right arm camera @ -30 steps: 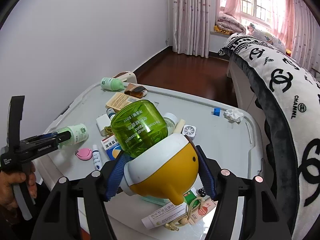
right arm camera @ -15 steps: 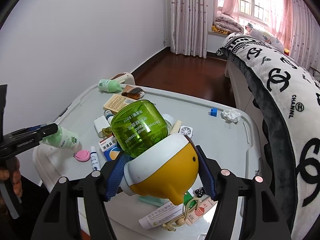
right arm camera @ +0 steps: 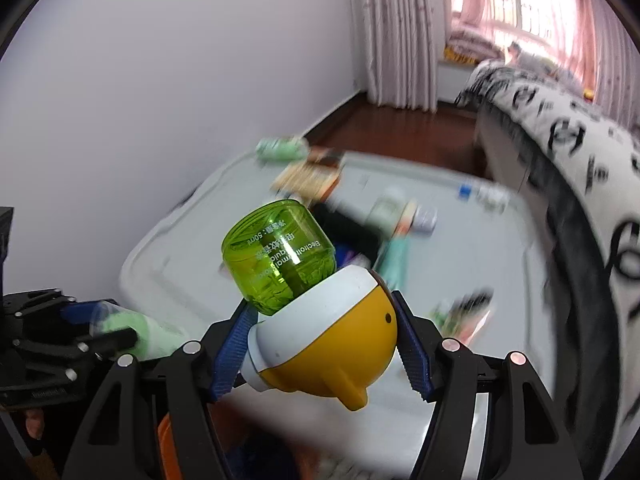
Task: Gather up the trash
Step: 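Drop the green-and-yellow bottle and green jar into the orange bucket with both tools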
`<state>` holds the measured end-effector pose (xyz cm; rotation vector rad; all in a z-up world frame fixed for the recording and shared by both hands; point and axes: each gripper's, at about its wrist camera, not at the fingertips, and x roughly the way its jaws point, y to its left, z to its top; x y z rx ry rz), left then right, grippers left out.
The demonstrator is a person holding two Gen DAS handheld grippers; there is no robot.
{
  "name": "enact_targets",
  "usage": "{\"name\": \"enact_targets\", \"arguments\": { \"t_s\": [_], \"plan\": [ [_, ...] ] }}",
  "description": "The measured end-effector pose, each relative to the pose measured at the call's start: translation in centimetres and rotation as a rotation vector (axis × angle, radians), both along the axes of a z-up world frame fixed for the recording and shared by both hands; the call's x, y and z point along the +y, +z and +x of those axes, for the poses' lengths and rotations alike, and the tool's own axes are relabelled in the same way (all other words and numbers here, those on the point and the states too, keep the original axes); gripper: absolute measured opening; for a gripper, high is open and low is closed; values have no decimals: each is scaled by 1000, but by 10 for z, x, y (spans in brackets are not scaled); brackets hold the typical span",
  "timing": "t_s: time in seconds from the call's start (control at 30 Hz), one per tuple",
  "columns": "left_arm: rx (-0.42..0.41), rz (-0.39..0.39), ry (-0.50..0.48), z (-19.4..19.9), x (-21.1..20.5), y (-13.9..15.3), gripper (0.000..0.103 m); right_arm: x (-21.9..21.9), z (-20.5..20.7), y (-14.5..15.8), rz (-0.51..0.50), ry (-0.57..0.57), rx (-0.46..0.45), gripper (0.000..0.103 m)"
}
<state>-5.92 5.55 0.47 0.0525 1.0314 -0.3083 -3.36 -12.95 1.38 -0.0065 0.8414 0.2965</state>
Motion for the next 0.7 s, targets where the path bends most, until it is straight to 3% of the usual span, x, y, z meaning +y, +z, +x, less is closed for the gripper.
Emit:
{"name": "enact_targets", "arguments": {
  "t_s": [0.17,0.4,0.53,0.6,0.7],
  "plan": [
    [122,8,-93,-47,-3,-30,47,18,-52,-40,24,47,164,65],
    [256,16,-84,-65,1,-63,49,52,-89,-114,3,138,451,66],
    [187,62,-46,-69,2,-55,67,54,-93,-140,19,135,537,67],
    [135,85,-35,-68,1,-47,73,47,-88,-135,39,96,509,76],
    [60,120,-21,-60,-8,-35,73,32,-80,-118,56,26,429,79]
  ]
}}
